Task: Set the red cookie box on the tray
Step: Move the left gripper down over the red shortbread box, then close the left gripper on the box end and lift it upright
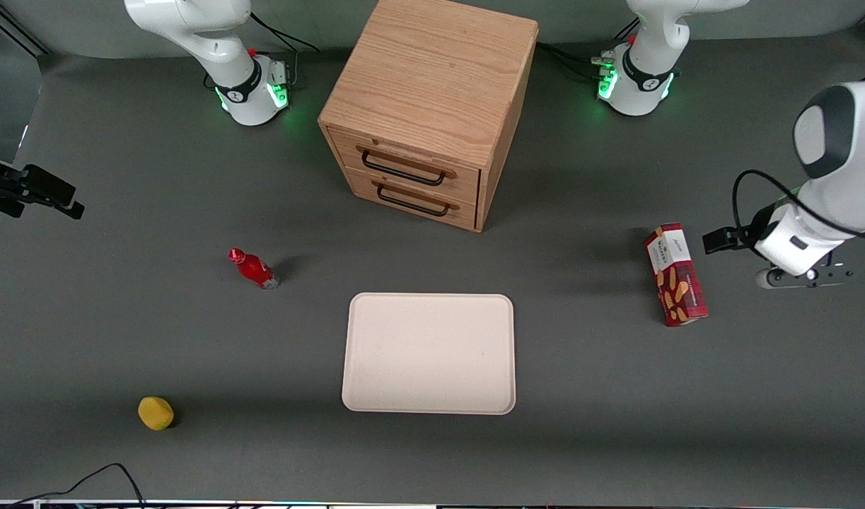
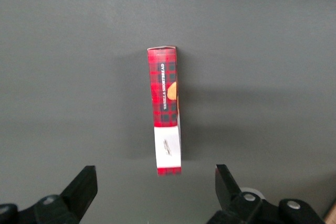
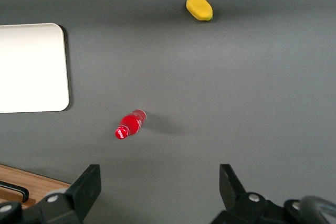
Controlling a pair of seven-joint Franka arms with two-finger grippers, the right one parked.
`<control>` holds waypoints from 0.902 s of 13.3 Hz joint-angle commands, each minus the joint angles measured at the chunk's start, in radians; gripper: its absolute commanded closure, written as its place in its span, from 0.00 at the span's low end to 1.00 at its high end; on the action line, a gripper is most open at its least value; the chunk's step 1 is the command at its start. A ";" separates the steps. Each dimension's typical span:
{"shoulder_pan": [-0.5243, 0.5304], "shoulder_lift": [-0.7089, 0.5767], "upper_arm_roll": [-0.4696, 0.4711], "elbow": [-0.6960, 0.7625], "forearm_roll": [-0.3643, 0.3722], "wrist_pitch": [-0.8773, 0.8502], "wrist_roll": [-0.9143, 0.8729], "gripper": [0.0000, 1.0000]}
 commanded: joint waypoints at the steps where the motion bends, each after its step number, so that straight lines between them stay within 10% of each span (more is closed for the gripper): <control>1: 0.010 0.025 -0.003 -0.080 -0.005 0.123 0.004 0.00; 12: 0.008 0.160 -0.004 -0.295 -0.005 0.631 -0.026 0.00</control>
